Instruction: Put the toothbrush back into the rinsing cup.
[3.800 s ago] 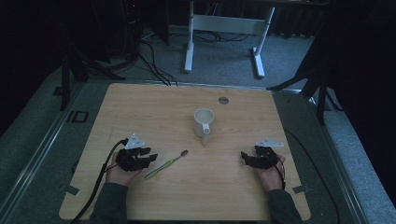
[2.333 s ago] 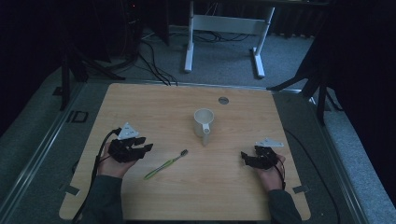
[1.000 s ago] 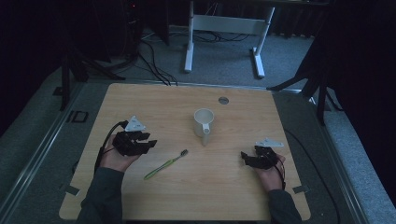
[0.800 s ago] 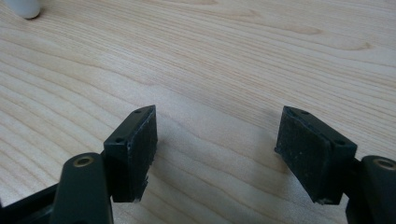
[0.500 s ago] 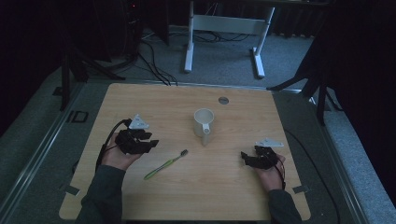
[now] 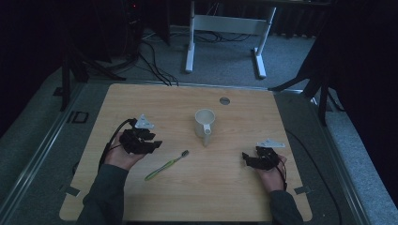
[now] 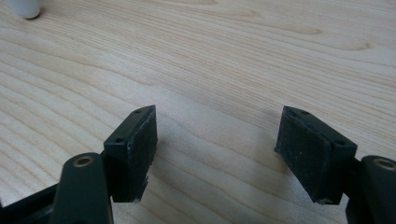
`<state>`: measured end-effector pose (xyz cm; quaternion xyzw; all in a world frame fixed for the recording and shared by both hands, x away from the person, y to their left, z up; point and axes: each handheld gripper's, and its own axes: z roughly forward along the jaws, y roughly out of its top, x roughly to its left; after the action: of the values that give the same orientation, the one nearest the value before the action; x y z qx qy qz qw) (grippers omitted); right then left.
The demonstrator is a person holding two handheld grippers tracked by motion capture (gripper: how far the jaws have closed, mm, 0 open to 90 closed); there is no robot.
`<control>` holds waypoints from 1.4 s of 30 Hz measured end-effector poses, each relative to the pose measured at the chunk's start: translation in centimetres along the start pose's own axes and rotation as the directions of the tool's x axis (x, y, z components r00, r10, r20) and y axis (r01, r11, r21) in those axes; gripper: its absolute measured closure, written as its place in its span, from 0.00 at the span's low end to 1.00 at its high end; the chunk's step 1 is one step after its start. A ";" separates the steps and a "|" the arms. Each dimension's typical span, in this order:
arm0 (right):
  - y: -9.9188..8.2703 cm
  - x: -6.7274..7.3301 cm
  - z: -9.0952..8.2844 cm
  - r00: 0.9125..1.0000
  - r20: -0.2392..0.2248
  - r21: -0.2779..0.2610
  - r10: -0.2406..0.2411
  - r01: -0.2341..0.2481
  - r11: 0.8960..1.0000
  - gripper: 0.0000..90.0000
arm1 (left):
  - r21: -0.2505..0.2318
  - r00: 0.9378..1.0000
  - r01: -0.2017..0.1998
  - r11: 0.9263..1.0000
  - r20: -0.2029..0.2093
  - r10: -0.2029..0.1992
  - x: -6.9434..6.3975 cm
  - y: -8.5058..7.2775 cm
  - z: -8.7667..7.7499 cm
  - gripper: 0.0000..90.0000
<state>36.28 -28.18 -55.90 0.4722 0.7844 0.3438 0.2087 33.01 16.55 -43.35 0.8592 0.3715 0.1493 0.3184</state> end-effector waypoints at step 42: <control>0.0 0.0 0.0 1.000 -0.001 0.000 0.001 -0.001 1.000 0.32 | 0.094 0.998 -0.056 0.994 0.036 0.053 -1.3 1.7 1.6 0.66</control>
<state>36.28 -28.18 -55.89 0.4726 0.7842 0.3439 0.2081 33.81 14.01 -43.43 0.8856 0.3492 0.1255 0.2793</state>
